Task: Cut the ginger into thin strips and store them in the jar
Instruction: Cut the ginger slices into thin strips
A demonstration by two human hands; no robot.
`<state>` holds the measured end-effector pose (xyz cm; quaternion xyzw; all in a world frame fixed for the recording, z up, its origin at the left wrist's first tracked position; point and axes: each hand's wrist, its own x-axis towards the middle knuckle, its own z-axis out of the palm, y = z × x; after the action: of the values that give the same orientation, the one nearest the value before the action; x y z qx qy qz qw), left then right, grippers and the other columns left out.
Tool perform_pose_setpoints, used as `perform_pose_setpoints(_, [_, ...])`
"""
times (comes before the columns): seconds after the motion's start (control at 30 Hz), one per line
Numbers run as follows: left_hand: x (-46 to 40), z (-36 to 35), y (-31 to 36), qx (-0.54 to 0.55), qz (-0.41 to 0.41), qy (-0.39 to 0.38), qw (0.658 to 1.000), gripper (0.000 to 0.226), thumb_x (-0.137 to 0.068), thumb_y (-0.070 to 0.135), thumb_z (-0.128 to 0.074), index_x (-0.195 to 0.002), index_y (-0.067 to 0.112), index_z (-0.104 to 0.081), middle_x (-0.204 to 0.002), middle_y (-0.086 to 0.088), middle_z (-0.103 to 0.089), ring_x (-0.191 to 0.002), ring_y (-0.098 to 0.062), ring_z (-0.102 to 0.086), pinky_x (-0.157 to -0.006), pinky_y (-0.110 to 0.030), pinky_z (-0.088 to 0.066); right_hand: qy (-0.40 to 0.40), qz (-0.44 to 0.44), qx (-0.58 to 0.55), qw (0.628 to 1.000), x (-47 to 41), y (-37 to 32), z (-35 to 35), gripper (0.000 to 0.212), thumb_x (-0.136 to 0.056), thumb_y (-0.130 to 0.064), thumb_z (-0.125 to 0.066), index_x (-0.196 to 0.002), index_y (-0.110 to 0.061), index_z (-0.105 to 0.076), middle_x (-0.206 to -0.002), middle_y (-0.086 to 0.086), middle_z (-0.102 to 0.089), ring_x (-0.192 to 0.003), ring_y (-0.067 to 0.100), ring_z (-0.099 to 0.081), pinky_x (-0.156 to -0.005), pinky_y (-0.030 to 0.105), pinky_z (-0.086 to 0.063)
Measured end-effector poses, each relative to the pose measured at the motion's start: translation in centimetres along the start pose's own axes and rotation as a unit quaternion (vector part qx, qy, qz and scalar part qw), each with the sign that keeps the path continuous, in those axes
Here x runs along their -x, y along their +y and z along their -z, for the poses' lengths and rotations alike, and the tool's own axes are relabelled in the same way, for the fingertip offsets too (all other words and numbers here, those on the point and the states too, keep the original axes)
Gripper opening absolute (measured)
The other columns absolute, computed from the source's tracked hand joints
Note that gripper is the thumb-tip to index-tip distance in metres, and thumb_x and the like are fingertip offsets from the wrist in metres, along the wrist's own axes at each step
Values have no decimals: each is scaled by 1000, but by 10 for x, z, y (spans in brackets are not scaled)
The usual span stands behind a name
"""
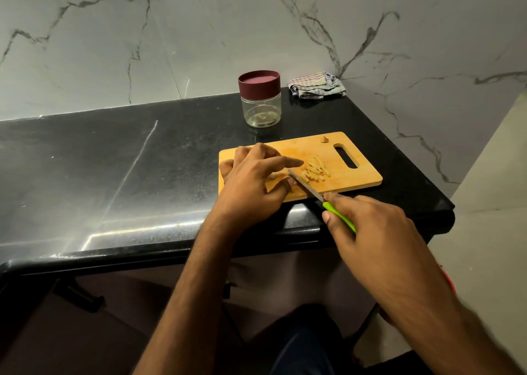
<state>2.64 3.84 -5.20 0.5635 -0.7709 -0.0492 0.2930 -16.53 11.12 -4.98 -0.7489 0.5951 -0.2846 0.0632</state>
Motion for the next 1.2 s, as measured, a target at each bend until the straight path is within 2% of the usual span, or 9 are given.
perform_pose_setpoints(0.1, [0, 1, -2, 43, 36, 33, 998, 28, -91, 38, -66, -118, 46, -64, -108, 23, -51, -122, -6, -33, -105, -45, -23, 14, 3, -20, 1000, 1, -1, 2, 39, -97, -41, -43, -134, -32, -53, -102, -9, -63, -81, 1, -46, -62, 11, -32])
perform_pose_setpoints(0.27, [1, 2, 1, 68, 84, 50, 993, 11, -92, 44, -66, -95, 35, -72, -100, 21, -62, -117, -8, -35, -99, -43, -24, 14, 5, -39, 999, 1, -4, 0, 39, -97, -40, -43, -135, -32, -53, -104, -8, -67, -80, 1, -49, -63, 9, -36])
perform_pose_setpoints(0.4, [1, 2, 1, 51, 86, 36, 994, 9, -87, 46, -72, -90, 37, -73, -100, 20, -63, -117, -9, -34, -96, -41, -21, 9, 13, -40, 999, 3, -4, 0, 39, -96, -39, -46, -134, -32, -54, -103, -8, -69, -87, 6, -61, -74, 19, -49])
perform_pose_setpoints(0.6, [-2, 3, 2, 33, 95, 24, 995, 11, -85, 45, -74, -77, 42, -68, -99, 23, -60, -119, -10, -34, -90, -38, -16, 0, 3, -47, 999, 3, -3, 2, 37, -97, -39, -46, -132, -35, -55, -95, -10, -67, -78, 4, -57, -66, 13, -44])
perform_pose_setpoints(0.67, [-3, 3, 2, 26, 96, 15, 995, 11, -85, 46, -74, -77, 41, -69, -101, 23, -60, -120, -11, -35, -94, -40, -18, -6, -2, -51, 999, 0, -5, 0, 36, -97, -39, -46, -131, -35, -55, -91, -10, -66, -73, 3, -52, -59, 10, -38])
perform_pose_setpoints(0.8, [-5, 5, 0, 34, 97, 13, 995, 8, -84, 47, -75, -79, 40, -74, -103, 20, -56, -119, -11, -36, -98, -42, -20, -16, -3, -41, 999, -12, -9, -5, 37, -98, -39, -44, -134, -35, -53, -103, -8, -67, -78, 1, -46, -62, 13, -36])
perform_pose_setpoints(0.97, [-5, 3, -1, 31, 104, 22, 994, 9, -81, 47, -77, -78, 40, -73, -105, 16, -51, -119, -12, -35, -103, -46, -22, -33, -13, -12, 999, -1, -6, 6, 38, -98, -42, -42, -135, -41, -49, -94, -13, -62, -67, 1, -43, -52, 6, -28])
perform_pose_setpoints(1.07, [-3, 1, -2, 26, 99, 35, 994, 11, -82, 48, -76, -85, 38, -75, -108, 16, -47, -117, -10, -33, -99, -40, -19, -18, -21, 24, 999, 1, -3, 9, 40, -97, -45, -41, -138, -43, -44, -97, -13, -57, -79, 3, -41, -60, 17, -32])
perform_pose_setpoints(1.2, [0, 1, -2, 28, 68, 51, 996, 15, -86, 47, -71, -100, 42, -69, -118, 12, -39, -123, -12, -30, -102, -40, -20, -32, -30, 39, 998, 1, -2, 5, 44, -97, -46, -42, -141, -42, -38, -99, -13, -50, -84, 4, -41, -63, 21, -33])
